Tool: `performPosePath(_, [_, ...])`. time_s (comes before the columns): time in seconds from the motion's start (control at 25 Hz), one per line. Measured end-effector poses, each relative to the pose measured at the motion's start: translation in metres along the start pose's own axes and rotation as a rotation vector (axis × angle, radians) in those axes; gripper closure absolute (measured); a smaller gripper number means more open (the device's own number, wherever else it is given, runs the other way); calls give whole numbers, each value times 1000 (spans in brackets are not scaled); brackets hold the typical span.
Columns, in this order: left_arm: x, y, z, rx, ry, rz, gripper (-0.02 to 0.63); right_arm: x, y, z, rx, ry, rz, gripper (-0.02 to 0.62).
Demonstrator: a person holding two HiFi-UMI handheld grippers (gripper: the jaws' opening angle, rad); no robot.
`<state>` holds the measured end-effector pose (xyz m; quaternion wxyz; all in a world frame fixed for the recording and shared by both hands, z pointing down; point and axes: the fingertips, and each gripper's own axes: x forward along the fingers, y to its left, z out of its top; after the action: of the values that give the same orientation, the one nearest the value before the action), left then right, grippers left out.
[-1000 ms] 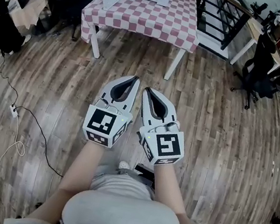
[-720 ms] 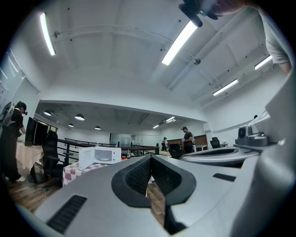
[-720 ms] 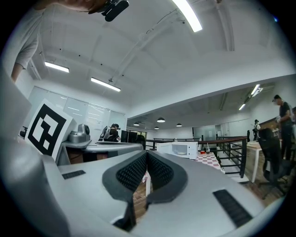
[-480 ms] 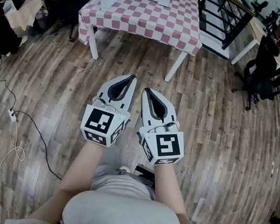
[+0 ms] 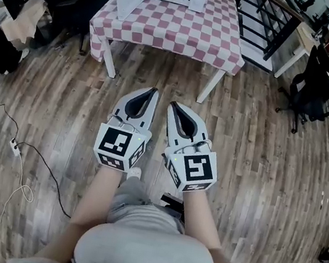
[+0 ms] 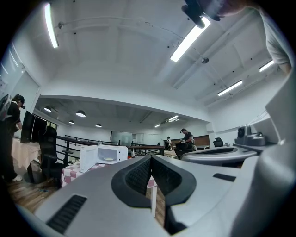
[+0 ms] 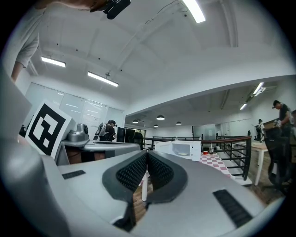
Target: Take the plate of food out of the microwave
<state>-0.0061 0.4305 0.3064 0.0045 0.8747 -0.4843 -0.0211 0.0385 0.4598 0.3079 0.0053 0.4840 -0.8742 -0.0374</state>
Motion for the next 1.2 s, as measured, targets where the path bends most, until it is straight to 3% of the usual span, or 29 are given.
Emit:
performPosePath(0.6, [57,89,5,-10,-15,-54,603,109,-7,1,-28,5,-39,569])
performPosePath(1.2, [97,126,2,-20,-12,-76,603,165,-27,-7,-17,20,-55,569])
